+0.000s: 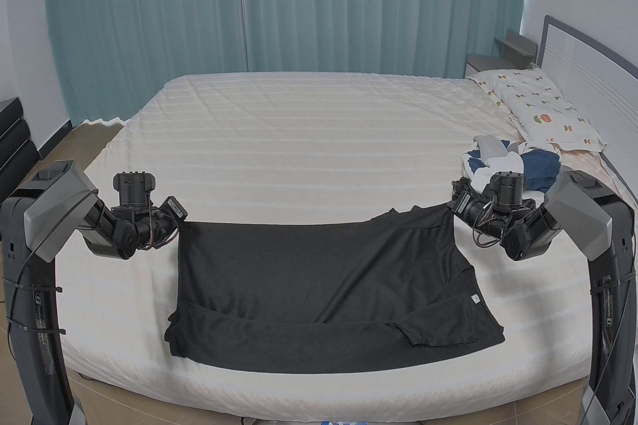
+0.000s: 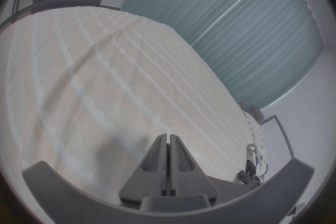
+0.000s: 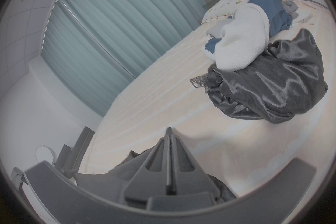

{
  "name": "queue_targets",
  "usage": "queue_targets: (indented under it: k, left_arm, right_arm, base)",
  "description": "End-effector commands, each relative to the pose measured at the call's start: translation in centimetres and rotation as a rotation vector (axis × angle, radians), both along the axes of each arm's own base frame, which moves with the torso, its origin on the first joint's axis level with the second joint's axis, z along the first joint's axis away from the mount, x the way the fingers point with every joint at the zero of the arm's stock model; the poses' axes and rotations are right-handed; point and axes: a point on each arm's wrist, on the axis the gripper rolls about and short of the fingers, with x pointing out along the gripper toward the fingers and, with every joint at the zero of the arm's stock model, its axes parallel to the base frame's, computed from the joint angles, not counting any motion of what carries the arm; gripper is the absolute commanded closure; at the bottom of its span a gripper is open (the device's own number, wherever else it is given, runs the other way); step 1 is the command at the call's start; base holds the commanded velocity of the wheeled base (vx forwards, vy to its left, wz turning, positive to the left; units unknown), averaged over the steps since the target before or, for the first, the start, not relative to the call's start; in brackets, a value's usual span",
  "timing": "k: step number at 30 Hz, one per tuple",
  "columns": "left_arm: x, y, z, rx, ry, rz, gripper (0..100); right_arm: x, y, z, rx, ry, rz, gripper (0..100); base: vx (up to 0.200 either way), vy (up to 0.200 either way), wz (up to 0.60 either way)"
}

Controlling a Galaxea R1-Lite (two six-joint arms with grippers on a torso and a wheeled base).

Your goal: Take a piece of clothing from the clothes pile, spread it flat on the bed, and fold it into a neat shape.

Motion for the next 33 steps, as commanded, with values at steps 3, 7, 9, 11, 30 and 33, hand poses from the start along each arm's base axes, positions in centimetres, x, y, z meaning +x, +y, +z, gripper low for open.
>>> queue_targets:
  k: [3, 7, 9, 11, 30, 33]
  left_arm:
    - [-0.2, 0.4, 0.3, 0.04, -0.005, -0.013, 100]
    - [-0.6, 0.7, 0.4, 0.061, -0.004, -0.018, 100]
    - [-1.0, 0.6, 0.2, 0.085, 0.006, -0.037, 100]
    - [-1.6, 0.5, -0.5, 0.133, 0.03, -0.084, 100]
    - [-2.1, 0.3, 0.8, 0.2, -0.03, -0.116, 100]
    - [-1.9, 0.4, 0.8, 0.202, -0.036, -0.112, 100]
  right_arm:
    - [-1.4, -0.4, 2.8, 0.045, -0.035, 0.002, 100]
    - [-2.1, -0.4, 2.9, 0.04, -0.023, 0.008, 100]
    - [-2.5, -0.2, 2.1, 0.032, 0.004, 0.017, 100]
    - [-2.5, -0.2, 2.2, 0.029, -0.007, 0.022, 100]
    - [-4.9, -1.9, 0.2, 0.018, 0.1, 0.077, 100]
    - [-4.4, -1.3, -0.6, 0.014, 0.098, 0.088, 100]
  base:
    - [0.0, 0.0, 0.0]
    - [0.0, 0.0, 0.0]
    - [0.0, 0.0, 0.0]
    - [0.0, 0.0, 0.0]
    - [0.0, 0.0, 0.0]
    - [0.0, 0.0, 0.0]
